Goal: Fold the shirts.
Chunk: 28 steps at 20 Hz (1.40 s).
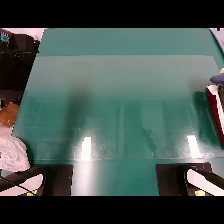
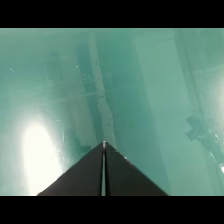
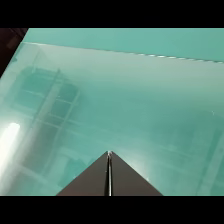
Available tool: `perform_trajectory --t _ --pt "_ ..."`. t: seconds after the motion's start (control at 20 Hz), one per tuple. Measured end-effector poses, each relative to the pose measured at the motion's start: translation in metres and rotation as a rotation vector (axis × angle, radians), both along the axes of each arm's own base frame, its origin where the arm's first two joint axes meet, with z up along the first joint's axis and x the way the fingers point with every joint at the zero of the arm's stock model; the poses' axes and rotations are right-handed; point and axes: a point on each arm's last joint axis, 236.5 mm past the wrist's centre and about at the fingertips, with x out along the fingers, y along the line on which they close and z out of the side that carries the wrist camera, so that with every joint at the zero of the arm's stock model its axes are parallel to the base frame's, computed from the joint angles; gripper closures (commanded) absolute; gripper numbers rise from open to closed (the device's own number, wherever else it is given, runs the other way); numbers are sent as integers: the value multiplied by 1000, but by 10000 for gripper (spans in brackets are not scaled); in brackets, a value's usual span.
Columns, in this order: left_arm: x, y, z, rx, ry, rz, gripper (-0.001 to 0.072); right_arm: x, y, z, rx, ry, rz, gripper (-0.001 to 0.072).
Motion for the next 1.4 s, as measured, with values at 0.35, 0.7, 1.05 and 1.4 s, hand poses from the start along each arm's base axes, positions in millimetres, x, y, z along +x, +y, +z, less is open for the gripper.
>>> perform_trajectory --t 0.35,0.7,1.05,1.4 --pt "0 0 0 -1 -1 1 687 0 0 0 0 0 1 698" --pt "2 0 2 -2 -11 3 687 0 0 0 0 0 1 699" --pt "-11 17 -14 65 66 35 311 0 0 0 0 0 1 698" --pt "-100 93 -106 331 405 218 115 0 0 0 -25 -17 19 698"
